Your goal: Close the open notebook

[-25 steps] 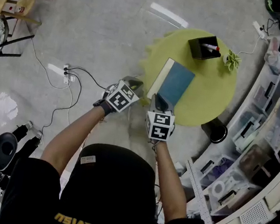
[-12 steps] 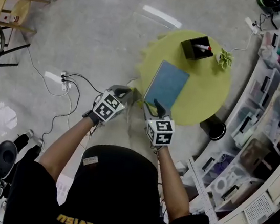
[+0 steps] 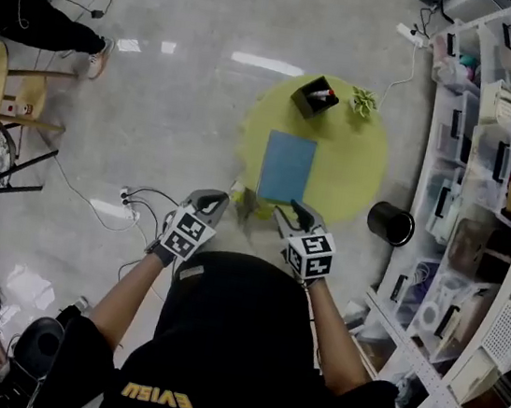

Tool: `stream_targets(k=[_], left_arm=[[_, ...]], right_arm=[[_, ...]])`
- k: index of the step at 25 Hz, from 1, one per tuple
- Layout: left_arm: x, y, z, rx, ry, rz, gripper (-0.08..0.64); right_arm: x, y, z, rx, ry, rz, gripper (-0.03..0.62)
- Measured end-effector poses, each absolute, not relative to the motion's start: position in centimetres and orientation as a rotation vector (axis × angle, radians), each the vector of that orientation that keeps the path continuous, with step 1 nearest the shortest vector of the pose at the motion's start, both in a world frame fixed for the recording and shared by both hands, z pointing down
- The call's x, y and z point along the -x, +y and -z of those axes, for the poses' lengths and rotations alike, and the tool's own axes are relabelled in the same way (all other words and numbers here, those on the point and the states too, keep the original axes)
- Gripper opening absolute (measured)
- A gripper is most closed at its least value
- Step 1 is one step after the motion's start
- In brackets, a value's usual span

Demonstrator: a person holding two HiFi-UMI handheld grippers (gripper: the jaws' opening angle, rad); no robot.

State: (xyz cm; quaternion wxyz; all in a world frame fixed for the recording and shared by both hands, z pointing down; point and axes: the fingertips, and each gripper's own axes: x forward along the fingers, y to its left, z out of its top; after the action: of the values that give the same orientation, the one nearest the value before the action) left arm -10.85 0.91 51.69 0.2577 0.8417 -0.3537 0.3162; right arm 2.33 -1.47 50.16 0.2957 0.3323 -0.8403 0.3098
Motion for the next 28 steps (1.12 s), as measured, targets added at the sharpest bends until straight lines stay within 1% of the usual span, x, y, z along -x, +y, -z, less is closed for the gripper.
stream_targets(k=[3,6,8,11,13,19,22,28], left_arm=[[11.4,-0.5,-47.7,-2.332,-1.009,-0.795,0.006],[10.8,-1.7,-43.9,-2.409,-1.053,-0.746,0.006],[10.2,-3.2,-41.8,-2.474,-1.091,-0.706,0.006],[9.3,-5.1,-38.8,-2.534,-1.166,-0.630,0.006],[8.8,-6.0,-36.6,-2.572,-1.204,-0.617,0.006],[9.2,-7.4,-31.7,-2.660,-1.225,-0.564,0.006],[9.3,-8.5,-31.2,-2.674,-1.235,-0.537,0.006],[7.0,-10.1,-31.2,-2.761,-1.142,-0.559,0.006]], right_arm=[[-2.7,-2.2,-46.5,-0.898,-2.312,-0.806,0.167],[-3.8,-3.2,-42.0,-0.971,-2.383,-0.700,0.141],[-4.6,-4.0,-39.6,-1.068,-2.449,-0.684,0.086],[-6.1,-4.6,-37.5,-1.197,-2.501,-0.679,0.024],[-7.2,-4.6,-35.8,-1.255,-2.516,-0.634,0.005],[-8.9,-5.3,-31.2,-1.417,-2.537,-0.487,0.002],[-10.5,-7.0,-30.5,-1.476,-2.511,-0.439,0.002],[-12.9,-8.1,-27.1,-1.583,-2.454,-0.344,0.002]])
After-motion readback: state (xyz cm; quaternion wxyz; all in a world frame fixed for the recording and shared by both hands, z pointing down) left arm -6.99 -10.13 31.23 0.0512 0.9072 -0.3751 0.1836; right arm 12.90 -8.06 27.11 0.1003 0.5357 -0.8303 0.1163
